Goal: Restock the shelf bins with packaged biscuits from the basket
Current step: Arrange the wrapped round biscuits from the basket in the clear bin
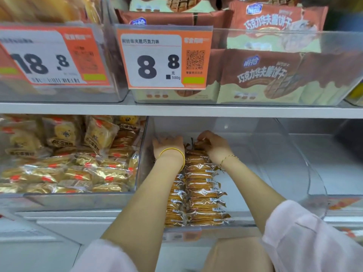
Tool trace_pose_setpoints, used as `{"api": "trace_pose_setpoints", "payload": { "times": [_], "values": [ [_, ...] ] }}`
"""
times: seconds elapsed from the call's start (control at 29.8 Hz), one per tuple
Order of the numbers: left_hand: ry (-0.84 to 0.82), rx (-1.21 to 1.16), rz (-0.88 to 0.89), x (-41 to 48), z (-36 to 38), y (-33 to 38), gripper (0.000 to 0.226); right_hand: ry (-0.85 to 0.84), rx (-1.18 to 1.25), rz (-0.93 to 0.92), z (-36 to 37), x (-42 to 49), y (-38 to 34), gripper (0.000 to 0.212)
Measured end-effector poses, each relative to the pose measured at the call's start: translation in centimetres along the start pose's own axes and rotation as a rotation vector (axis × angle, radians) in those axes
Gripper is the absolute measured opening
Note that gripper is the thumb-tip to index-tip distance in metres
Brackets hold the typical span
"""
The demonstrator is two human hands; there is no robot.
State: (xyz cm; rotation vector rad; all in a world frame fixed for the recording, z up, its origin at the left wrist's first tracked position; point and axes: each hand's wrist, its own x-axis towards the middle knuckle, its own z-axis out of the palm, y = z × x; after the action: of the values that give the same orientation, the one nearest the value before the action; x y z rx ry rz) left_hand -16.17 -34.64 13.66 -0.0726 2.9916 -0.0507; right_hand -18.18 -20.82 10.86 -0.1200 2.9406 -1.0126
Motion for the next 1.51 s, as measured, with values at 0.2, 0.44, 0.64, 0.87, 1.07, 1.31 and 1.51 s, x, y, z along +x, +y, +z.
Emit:
{"api": "trace_pose_setpoints", "payload": {
  "times": [0.2, 0.44, 0.64, 0.87, 1.07, 1.31, 1.51],
  "values": [
    [-0.055, 0.041, 0.027, 0.4, -0.8, -0.6, 0.044, -0.13, 0.099, -0.084, -0.9, -0.8, -0.2, 0.028],
    [-0.024, -0.041, 0.007, -0.5, 0.5, -0.6, 0.046, -0.197, 0.038, -0.12, 1.2, -0.6, -1.1, 0.034],
    [0.032, -0.06, 0.004, -1.0, 0.9, -0.6, 0.044, -0.217, -0.005, -0.132, 1.1, -0.6, -1.1, 0.04],
    [0.105, -0.119, -0.001, -1.5, 0.9, -0.8, 0.041, -0.181, -0.028, -0.116, 0.9, -0.6, -0.8, 0.051],
    [0.145, -0.179, -0.004, -3.5, -0.1, -0.9, 0.038, -0.162, -0.004, -0.07, -0.5, -1.4, -1.0, 0.054],
    [0.366, -0.64, 0.265, -11.5, -3.1, 4.5, 0.047, 0.107, 0.171, -0.136, -8.2, -11.3, 0.9, 0.044],
    [0.169, -0.947, 0.693, -18.7, -0.5, 16.9, 0.043, 0.31, 0.565, 0.145, -14.6, -25.9, 10.3, 0.044]
  ]
}}
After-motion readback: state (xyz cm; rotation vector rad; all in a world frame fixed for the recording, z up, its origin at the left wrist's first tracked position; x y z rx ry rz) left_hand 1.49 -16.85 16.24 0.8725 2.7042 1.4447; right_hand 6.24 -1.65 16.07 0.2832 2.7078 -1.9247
